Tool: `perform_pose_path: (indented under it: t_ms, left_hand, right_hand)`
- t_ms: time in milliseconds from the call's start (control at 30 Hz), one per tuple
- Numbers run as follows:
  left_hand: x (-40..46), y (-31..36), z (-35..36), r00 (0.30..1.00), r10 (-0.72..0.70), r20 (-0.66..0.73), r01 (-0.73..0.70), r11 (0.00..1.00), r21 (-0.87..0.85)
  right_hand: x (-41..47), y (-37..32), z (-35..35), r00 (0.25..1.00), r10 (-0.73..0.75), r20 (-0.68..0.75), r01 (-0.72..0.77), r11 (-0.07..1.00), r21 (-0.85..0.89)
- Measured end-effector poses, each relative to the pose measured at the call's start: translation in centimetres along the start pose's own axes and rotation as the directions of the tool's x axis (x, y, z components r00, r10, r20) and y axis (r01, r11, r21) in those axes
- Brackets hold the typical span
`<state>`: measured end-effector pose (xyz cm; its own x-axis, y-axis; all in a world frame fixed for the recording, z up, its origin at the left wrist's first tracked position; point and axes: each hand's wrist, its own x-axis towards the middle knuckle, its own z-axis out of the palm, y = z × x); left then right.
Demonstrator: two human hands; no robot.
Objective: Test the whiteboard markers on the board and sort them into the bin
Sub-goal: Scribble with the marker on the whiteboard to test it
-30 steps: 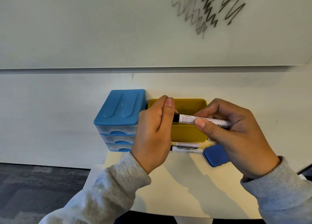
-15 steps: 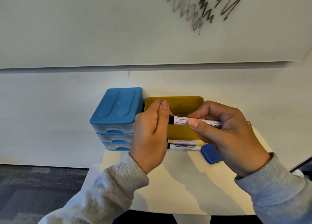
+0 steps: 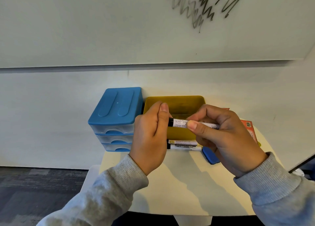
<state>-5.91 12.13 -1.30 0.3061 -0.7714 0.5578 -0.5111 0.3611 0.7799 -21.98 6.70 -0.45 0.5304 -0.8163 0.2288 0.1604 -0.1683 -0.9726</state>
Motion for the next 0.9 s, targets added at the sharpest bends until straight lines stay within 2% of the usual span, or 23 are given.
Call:
perform_pose_path:
  t_ms: [133,267,333,400,467,567,700,800,900]
  left_hand:
    - [0.1,-1.3,-0.2,0.998,0.01,0.067,-0.011,1.0,0.016]
    - [-0.8,-4.5,-0.7,0.98,0.005,0.201,-0.025,0.995,0.096]
    - [-1.9,-6.8,-1.0,0.95,-0.015,0.312,-0.046,0.981,0.188]
    - [-3.1,-8.9,-1.3,0.91,-0.05,0.412,-0.085,0.949,0.303]
    - [-4.1,-10.6,-1.4,0.877,-0.025,0.481,-0.198,0.891,0.408]
    - [-5.1,-12.4,-1.6,0.826,0.016,0.563,-0.363,0.78,0.51]
    - [-5.5,-13.3,-1.5,0.833,-0.022,0.553,-0.351,0.752,0.558]
    - [-5.4,-13.3,-1.4,0.831,-0.018,0.556,-0.361,0.743,0.564]
    - [-5.4,-13.5,-1.4,0.839,-0.004,0.545,-0.361,0.745,0.561]
  right_hand:
    - [0.5,0.5,-0.4,0.999,-0.006,0.039,0.009,0.997,-0.076]
    - [1.2,2.9,-1.5,0.987,-0.029,0.16,0.081,0.941,-0.328]
    - [1.1,5.2,-1.9,0.976,-0.024,0.215,0.131,0.857,-0.498]
    - [0.7,7.6,-2.1,0.966,-0.026,0.257,0.195,0.726,-0.659]
    - [0.3,9.4,-1.9,0.959,-0.017,0.282,0.24,0.576,-0.782]
    - [-0.1,11.2,-1.3,0.953,0.006,0.302,0.271,0.426,-0.863]
    - [-0.4,12.7,-0.8,0.949,-0.06,0.311,0.315,0.266,-0.911]
    - [0.5,12.0,-0.9,0.94,-0.073,0.333,0.339,0.285,-0.896]
    - [2.7,8.8,-0.5,0.905,-0.138,0.403,0.421,0.435,-0.796]
